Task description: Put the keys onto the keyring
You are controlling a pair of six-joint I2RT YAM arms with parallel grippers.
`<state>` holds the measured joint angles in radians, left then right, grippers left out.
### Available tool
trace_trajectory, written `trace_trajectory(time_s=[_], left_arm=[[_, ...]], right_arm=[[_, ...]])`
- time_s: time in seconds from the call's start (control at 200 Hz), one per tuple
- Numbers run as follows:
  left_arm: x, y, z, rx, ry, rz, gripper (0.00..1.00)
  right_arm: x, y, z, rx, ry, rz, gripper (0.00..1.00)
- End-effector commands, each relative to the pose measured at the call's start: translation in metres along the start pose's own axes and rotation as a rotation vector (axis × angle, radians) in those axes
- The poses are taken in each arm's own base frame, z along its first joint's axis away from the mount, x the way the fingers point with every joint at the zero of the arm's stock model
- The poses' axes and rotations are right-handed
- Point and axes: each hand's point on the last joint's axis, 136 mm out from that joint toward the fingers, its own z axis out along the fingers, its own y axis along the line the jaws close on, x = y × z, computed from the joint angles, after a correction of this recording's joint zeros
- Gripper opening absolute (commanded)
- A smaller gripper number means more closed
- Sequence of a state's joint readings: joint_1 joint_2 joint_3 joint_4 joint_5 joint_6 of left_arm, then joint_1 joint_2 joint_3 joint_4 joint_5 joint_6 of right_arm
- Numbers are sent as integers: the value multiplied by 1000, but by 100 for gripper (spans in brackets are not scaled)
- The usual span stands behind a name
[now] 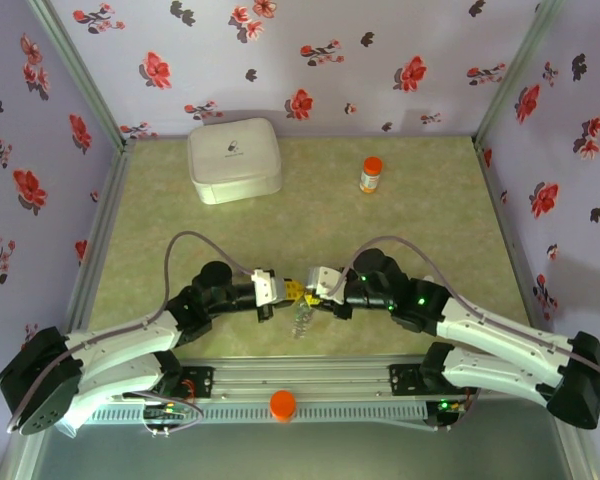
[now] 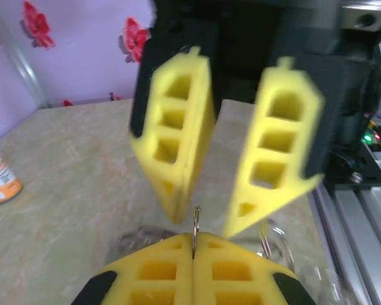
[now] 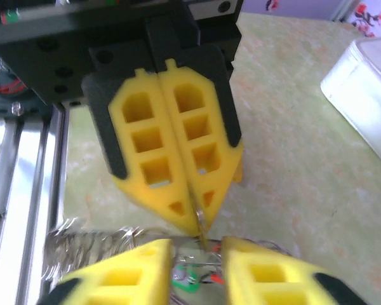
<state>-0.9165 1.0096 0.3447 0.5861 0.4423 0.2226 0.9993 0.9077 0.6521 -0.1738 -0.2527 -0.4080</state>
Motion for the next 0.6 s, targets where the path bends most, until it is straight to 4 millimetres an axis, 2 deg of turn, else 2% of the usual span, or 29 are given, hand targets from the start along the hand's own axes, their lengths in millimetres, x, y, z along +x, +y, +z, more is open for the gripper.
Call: trace_trajectory(time_s=[0.0, 0.11, 0.21, 0.315, 0.595], left_arm=[[-32, 45, -11, -245, -80, -104, 0], [-30, 64, -17, -355, -18, -181, 0], [-32, 67, -23, -380, -28, -203, 0], [-35, 71, -30, -412, -26, -221, 0], [-35, 96, -66, -628, -4, -228, 0]], right_arm=[[-25, -28, -22, 133, -72, 138, 36], [-18, -47, -35, 242, -56, 248, 40], [-5, -55, -38, 307, -31, 310, 40], [-1, -62, -41, 352, -36, 393, 41], [14, -63, -19, 341, 31, 491, 40]])
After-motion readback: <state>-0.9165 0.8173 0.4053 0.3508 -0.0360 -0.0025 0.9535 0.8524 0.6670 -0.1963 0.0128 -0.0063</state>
